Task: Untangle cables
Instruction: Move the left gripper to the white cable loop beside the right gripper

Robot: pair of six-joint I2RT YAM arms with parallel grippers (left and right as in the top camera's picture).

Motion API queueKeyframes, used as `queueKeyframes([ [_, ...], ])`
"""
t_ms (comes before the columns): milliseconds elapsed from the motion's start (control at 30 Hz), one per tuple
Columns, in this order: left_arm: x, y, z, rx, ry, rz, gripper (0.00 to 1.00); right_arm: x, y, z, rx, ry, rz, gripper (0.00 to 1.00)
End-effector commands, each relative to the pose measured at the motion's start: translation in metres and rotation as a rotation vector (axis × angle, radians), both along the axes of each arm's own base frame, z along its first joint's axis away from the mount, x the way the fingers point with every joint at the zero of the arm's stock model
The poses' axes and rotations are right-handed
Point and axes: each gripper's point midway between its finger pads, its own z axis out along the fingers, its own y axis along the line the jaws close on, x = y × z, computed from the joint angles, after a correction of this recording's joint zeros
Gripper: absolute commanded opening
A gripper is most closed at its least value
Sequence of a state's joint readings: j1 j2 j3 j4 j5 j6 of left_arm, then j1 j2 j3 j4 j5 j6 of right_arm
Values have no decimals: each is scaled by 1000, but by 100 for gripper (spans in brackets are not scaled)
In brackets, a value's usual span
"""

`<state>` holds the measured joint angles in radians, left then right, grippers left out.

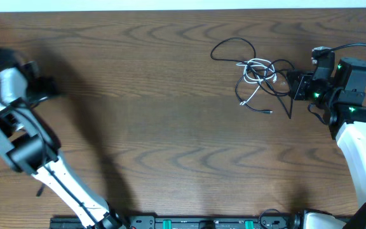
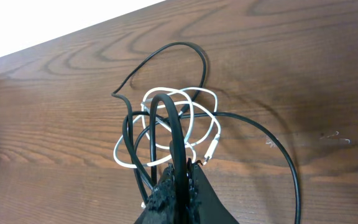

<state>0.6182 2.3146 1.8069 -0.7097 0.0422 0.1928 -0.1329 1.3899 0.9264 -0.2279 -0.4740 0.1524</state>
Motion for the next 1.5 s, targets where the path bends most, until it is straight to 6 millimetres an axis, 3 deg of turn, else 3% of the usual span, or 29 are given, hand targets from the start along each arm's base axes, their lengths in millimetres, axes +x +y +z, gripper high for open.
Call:
queueKeyframes([
  [0,-32,27,-18,-36,33,178,87,0,-1,9,7,-18,-7,1],
  [200,-17,15,-10,-122,-56,94,84,0,-1,9,7,-19,-7,1],
  [333,8,-2,14,-108,-111,18,89,0,-1,9,7,-18,-7,1],
  [500,36,-24,67,-27,-192,-111,91,0,-1,9,7,-18,-7,1],
  [567,45,-35,98,7,-244,-142,92,0,-1,9,7,-18,-7,1],
  [733,53,-65,167,72,-348,-206,92,0,-1,9,8,-18,-6,1],
  [833,51,-93,199,82,-378,-255,93,0,-1,9,8,-18,-6,1],
  [933,45,-129,212,59,-362,-314,93,0,0,9,9,-19,-6,1],
  [1033,41,-166,212,22,-323,-380,93,-1,4,11,33,-22,15,1],
  [1233,40,-244,203,-47,-261,-538,93,-2,30,34,146,-92,142,1],
  [1333,43,-300,206,-150,-297,-659,93,-2,31,36,159,-95,147,1],
  [1467,41,-356,210,-222,-323,-782,93,-7,41,41,197,-104,206,1],
])
